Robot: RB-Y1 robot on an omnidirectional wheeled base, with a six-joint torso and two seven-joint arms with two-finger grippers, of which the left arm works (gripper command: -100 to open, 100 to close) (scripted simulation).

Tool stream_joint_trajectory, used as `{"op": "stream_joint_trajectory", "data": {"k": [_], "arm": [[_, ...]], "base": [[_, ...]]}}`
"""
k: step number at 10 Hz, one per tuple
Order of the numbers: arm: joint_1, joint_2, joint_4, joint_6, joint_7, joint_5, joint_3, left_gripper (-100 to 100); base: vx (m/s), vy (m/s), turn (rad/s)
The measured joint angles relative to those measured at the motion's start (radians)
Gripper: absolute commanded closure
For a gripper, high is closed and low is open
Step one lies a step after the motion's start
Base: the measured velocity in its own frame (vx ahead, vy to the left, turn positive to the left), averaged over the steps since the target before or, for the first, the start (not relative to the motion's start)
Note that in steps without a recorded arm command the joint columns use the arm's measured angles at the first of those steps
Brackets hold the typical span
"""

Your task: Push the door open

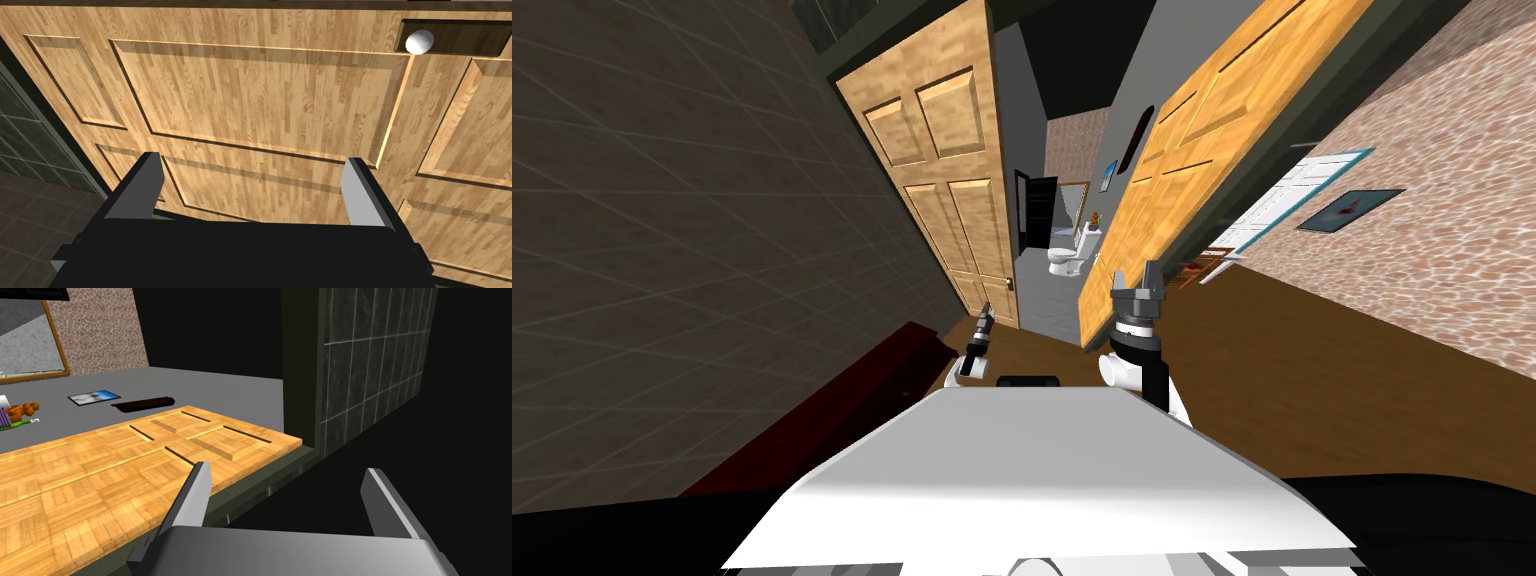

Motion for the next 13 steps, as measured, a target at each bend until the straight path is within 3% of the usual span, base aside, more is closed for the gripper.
{"op": "stream_joint_trajectory", "data": {"k": [11,13], "arm": [[-0.133,0.01,0.313,-0.069,0.028,0.005,-0.05,-100],[-0.152,0.005,0.366,-0.083,0.029,0.005,-0.059,-100]], "base": [[0.098,0.04,-0.005],[0.093,0.03,-0.005]]}}
